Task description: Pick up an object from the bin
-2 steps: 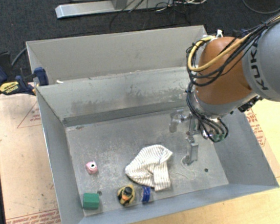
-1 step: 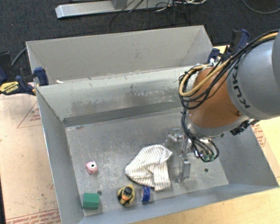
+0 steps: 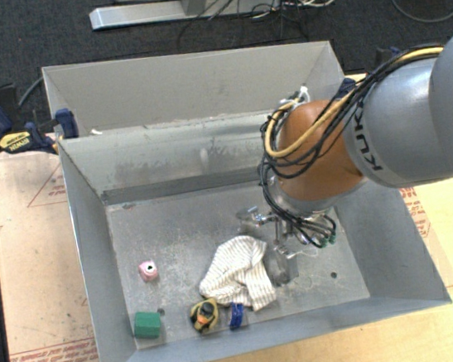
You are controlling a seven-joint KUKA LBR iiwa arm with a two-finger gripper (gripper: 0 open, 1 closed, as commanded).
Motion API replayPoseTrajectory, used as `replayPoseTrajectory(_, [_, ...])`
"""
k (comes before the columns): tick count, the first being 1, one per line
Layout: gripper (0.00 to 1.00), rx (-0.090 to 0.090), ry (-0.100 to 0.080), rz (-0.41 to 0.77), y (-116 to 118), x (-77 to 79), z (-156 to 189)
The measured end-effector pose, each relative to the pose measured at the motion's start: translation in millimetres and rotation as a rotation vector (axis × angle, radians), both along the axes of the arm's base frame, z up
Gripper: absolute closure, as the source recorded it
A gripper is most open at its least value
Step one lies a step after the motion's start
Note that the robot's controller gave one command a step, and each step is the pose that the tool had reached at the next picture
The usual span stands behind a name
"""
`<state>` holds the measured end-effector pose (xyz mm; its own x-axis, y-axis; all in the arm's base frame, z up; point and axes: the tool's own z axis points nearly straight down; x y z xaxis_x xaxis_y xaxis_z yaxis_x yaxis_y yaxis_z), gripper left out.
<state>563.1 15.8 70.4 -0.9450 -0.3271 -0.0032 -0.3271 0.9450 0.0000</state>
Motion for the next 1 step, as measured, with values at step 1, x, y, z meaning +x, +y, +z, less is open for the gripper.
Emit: replayPoseTrajectory(1, [0.0,0.003,0.008,0.028,-5.8,-36.6,-0.2])
